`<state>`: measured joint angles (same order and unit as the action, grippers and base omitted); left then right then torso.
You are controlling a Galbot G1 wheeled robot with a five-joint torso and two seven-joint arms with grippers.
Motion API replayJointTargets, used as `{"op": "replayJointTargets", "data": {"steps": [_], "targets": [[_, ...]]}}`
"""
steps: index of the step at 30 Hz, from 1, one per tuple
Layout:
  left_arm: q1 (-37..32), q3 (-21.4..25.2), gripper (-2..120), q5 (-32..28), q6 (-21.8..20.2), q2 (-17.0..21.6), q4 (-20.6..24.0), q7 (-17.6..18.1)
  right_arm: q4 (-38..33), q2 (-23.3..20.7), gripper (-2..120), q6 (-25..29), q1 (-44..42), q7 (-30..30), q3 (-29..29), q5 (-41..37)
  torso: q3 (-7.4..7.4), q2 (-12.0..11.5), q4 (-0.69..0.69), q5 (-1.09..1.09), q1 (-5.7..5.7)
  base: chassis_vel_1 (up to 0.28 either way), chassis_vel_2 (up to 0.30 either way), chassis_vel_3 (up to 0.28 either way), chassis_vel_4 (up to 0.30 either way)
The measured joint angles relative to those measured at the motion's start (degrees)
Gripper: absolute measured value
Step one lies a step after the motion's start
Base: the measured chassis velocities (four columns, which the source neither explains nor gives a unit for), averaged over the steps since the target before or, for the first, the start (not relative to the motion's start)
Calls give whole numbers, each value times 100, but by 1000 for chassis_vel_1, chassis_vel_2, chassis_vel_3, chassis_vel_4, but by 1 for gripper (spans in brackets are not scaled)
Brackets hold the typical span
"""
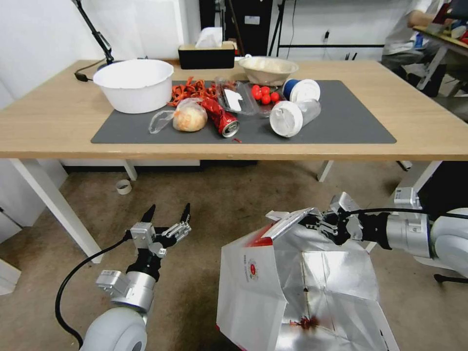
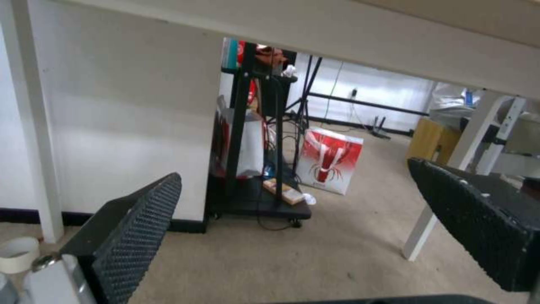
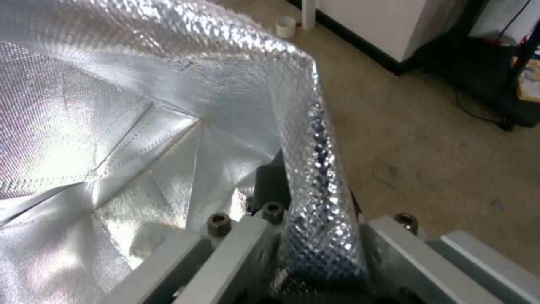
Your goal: Pick up the food delivery bag from the floor and place it on the table.
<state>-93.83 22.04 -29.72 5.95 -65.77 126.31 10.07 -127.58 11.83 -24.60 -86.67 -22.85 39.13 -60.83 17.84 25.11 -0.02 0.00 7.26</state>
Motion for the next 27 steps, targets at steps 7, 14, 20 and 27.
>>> {"op": "replayJointTargets", "data": {"steps": [7, 14, 20, 27], "targets": [[8, 0, 100, -6, -5, 11, 9, 14, -18, -11, 0, 0, -1, 1, 20, -13, 83, 128, 1, 0, 48, 0, 0, 0, 0], [0, 14, 100, -9, -11, 15, 21, 18, -48, -20, 0, 0, -10, -2, 25, -34, 202, 317, 0, 0, 118, 0, 0, 0, 0], [-12, 15, 100, -5, -28, 1, 38, 18, -52, -23, 0, 0, -15, -10, 42, -40, 282, 448, 1, 0, 168, 0, 0, 0, 0], [-20, 23, 100, 0, -34, -3, 52, 19, -59, -34, 0, 0, -18, -17, 47, -50, 397, 632, 1, 0, 239, 0, 0, 0, 0]]}}
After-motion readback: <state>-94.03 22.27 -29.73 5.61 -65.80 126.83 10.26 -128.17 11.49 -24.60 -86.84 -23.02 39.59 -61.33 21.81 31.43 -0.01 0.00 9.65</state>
